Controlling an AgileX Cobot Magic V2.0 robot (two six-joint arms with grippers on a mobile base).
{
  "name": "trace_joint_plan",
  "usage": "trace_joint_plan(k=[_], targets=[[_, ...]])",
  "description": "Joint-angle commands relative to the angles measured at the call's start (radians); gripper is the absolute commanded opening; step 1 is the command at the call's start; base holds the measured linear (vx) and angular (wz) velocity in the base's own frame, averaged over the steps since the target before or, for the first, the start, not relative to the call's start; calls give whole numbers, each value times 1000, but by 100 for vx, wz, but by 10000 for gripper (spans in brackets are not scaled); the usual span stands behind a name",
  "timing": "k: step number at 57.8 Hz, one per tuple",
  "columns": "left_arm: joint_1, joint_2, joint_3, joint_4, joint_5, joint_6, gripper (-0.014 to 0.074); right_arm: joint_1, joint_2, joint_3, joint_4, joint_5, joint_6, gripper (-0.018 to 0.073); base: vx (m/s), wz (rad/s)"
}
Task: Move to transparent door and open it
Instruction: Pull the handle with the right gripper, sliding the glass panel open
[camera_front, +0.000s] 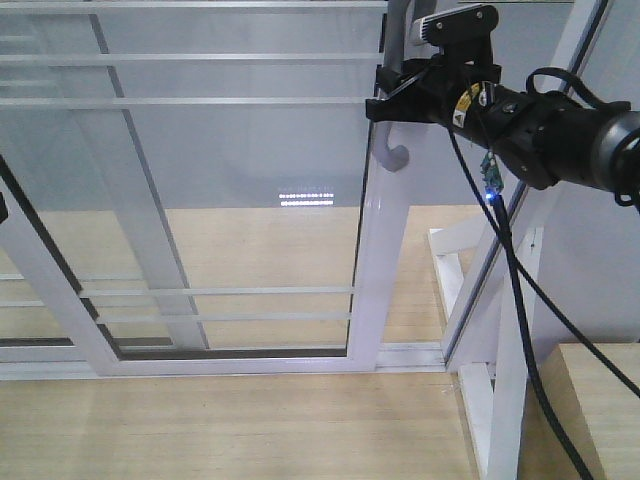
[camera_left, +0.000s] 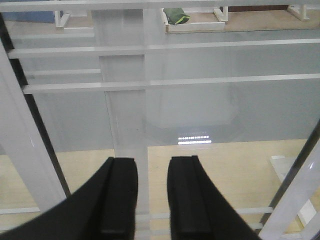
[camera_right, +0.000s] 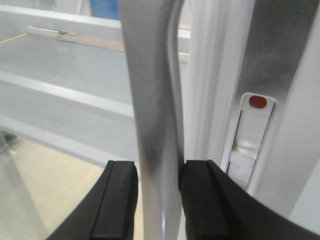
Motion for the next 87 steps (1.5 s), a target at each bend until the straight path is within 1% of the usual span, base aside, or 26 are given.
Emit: trace_joint_plan(k=[1, 11, 20, 24, 31, 39, 43, 48, 51, 55, 59, 60, 67, 73, 78, 81, 83, 84, 87], targets=[[-3, -3, -31, -6, -81, 1, 323, 29, -54, -26, -3, -73, -4, 295, 0, 0], [-3, -3, -31, -6, -81, 1, 323, 34, -77, -25, 14, -50, 8, 295, 0, 0], [-3, -3, -31, -6, -81, 1, 323, 26, -192, -8, 20, 65, 51, 295, 0, 0], [-3, -3, -31, -6, -81, 2, 323, 15, -261, 24, 19, 124, 48, 295, 0, 0], [-3, -3, -31, -6, -81, 2, 323, -43, -413, 136, 16, 222, 45, 295, 0, 0], [-3, -8, -31, -6, -70, 1, 323, -114, -604, 291, 13, 236, 42, 295, 0, 0], [-3, -8, -31, -6, -51, 1, 332, -130, -706, 368, -16, 265, 42, 295, 0, 0], [-5, -7, -31, -10, -31, 1, 362, -130, -832, 453, -37, 367, 42, 295, 0, 0], [-15, 0, -31, -47, -41, 1, 385, -130, -890, 490, -37, 427, 42, 295, 0, 0], [-43, 23, -31, -122, -88, 1, 414, -130, -960, 532, -37, 497, 42, 295, 0, 0], [-86, 66, -32, -166, -155, 9, 444, -130, -1010, 558, -37, 543, 42, 295, 0, 0], [-91, 71, -33, -166, -161, 10, 446, -130, -1021, 563, -37, 547, 42, 295, 0, 0], [-177, 180, -36, -159, -275, 59, 455, -130, -1054, 573, -38, 552, 42, 295, 0, 0], [-240, 280, -36, -159, -438, 69, 455, -130, -1054, 573, -40, 550, 42, 295, 0, 0], [-284, 358, -36, -159, -603, 68, 455, -130, -1051, 573, -40, 549, 42, 295, 0, 0], [-307, 403, -36, -155, -698, 56, 455, -130, -1051, 573, -40, 549, 42, 295, 0, 0], [-321, 430, -38, -149, -737, 43, 455, -130, -1051, 573, -40, 549, 42, 295, 0, 0], [-328, 446, -44, -142, -765, 25, 455, -130, -1051, 573, -40, 549, 42, 295, 0, 0], [-343, 487, -63, -109, -779, -8, 455, -130, -1051, 573, -40, 549, 42, 295, 0, 0]])
